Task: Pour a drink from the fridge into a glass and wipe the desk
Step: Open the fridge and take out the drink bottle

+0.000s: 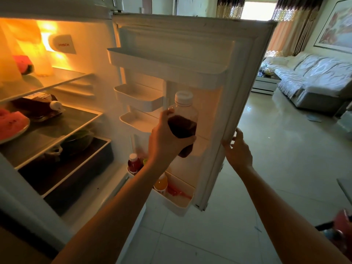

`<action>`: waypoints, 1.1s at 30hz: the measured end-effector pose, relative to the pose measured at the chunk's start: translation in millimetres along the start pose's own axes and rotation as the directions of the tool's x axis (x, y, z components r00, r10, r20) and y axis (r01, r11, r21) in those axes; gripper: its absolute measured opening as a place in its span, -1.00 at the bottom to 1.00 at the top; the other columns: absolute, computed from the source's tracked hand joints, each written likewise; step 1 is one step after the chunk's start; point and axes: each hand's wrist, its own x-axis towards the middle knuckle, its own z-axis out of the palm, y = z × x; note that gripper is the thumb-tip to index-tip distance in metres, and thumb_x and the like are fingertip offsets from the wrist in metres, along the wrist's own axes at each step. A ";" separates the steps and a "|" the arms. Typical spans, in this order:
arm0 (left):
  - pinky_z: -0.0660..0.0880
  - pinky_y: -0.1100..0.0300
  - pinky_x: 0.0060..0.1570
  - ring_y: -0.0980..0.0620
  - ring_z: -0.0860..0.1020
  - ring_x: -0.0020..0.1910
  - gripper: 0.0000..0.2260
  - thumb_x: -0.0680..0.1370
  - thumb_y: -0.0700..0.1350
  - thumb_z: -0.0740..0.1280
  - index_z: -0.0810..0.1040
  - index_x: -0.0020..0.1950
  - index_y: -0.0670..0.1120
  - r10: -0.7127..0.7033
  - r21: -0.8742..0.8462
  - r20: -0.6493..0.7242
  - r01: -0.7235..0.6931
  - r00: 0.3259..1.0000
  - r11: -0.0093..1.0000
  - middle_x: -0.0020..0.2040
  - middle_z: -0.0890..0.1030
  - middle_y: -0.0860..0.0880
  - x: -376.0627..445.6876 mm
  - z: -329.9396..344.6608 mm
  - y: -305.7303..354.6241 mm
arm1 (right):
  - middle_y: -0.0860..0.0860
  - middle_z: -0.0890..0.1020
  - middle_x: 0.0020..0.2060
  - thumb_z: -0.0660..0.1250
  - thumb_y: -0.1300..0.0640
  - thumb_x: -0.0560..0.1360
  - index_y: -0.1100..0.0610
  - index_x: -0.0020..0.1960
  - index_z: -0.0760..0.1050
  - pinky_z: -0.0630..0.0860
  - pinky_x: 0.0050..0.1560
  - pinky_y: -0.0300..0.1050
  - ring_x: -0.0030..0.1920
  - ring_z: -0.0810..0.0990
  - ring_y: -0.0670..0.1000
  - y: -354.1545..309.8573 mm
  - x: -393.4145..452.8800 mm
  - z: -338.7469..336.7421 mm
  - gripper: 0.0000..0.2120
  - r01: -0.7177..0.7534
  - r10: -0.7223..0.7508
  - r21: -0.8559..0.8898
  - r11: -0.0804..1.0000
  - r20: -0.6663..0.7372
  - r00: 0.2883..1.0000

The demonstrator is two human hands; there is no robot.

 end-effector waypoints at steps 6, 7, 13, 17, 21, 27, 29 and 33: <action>0.31 0.48 -0.12 0.20 0.44 0.05 -0.26 0.22 0.02 0.58 0.28 0.30 0.10 -0.080 0.035 0.065 0.078 0.995 0.996 0.07 0.50 0.20 -34.7 7.8 -7.7 | 0.13 0.54 0.22 0.13 0.00 0.56 0.05 0.46 0.11 0.49 0.06 0.12 0.11 0.56 0.22 8.8 13.2 0.9 -0.50 -0.112 0.115 -0.032 0.993 0.122 0.986; 0.29 0.52 -0.17 0.20 0.44 0.04 -0.26 0.22 0.01 0.58 0.29 0.30 0.10 -0.091 0.036 0.069 0.089 0.993 0.995 0.04 0.48 0.22 -39.6 9.1 -9.1 | 0.13 0.52 0.25 0.14 0.01 0.56 0.05 0.47 0.09 0.49 0.08 0.12 0.14 0.55 0.21 10.2 14.1 1.1 -0.48 -0.124 0.123 -0.006 0.992 0.149 0.981; 0.48 0.23 0.00 0.14 0.48 0.07 -0.25 0.19 0.05 0.59 0.27 0.26 0.17 -0.122 0.071 0.115 0.114 0.986 0.991 0.07 0.51 0.19 -62.8 16.7 -20.3 | 0.15 0.39 0.37 0.28 0.02 0.54 0.10 0.48 0.12 0.43 0.11 -0.04 0.30 0.44 0.17 15.3 -5.2 -10.9 -0.40 -0.112 0.096 0.066 0.992 0.203 0.974; 0.41 0.21 0.06 0.17 0.43 0.07 -0.28 0.23 0.02 0.59 0.31 0.28 0.07 -0.062 0.067 0.185 0.050 0.981 0.997 0.09 0.52 0.15 -76.6 17.3 -15.1 | 0.12 0.40 0.37 0.31 -0.03 0.51 0.11 0.43 0.25 0.40 0.24 0.03 0.33 0.41 0.13 14.8 -42.0 -33.9 -0.44 -0.039 0.040 -0.011 0.999 0.149 0.988; 0.41 0.30 0.02 0.18 0.46 0.04 -0.31 0.24 0.02 0.58 0.34 0.28 0.04 0.009 0.007 0.285 -0.012 0.958 1.000 0.02 0.51 0.19 -90.8 17.7 -8.5 | 0.08 0.48 0.31 0.30 -0.06 0.50 0.05 0.35 0.37 0.41 0.21 0.01 0.28 0.45 0.09 13.8 -87.1 -66.1 -0.55 -0.008 0.014 -0.131 0.991 0.044 0.999; 0.35 0.57 -0.27 0.35 0.46 -0.13 -0.34 0.20 0.00 0.60 0.30 0.15 0.16 0.051 -0.093 0.452 -0.010 0.890 0.996 -0.11 0.36 0.42 -118.8 46.9 -15.6 | 0.04 0.56 0.20 0.32 -0.06 0.48 0.01 0.27 0.44 0.49 0.14 0.03 0.17 0.51 0.07 37.6 -157.0 -100.5 -0.61 -0.120 0.119 -0.287 0.950 -0.020 0.993; 0.35 0.50 -0.19 0.29 0.48 0.00 -0.31 0.16 0.05 0.60 0.30 0.15 0.20 0.043 -0.131 0.501 0.027 0.865 0.991 -0.02 0.46 0.35 -132.3 64.7 -20.0 | 0.01 0.56 0.18 0.31 -0.07 0.47 0.00 0.27 0.44 0.48 0.13 0.02 0.16 0.51 0.06 49.7 -174.9 -110.6 -0.61 -0.167 0.168 -0.355 0.920 -0.028 0.985; 0.52 0.26 -0.02 0.15 0.53 0.10 -0.26 0.14 0.08 0.60 0.33 0.24 0.15 0.054 -0.155 0.567 0.042 0.822 0.987 0.08 0.53 0.23 -143.3 99.8 -8.2 | -0.04 0.55 0.19 0.27 -0.11 0.48 -0.03 0.27 0.43 0.43 0.19 -0.01 0.21 0.46 0.01 78.3 -194.7 -129.2 -0.61 -0.221 0.253 -0.416 0.882 0.022 0.967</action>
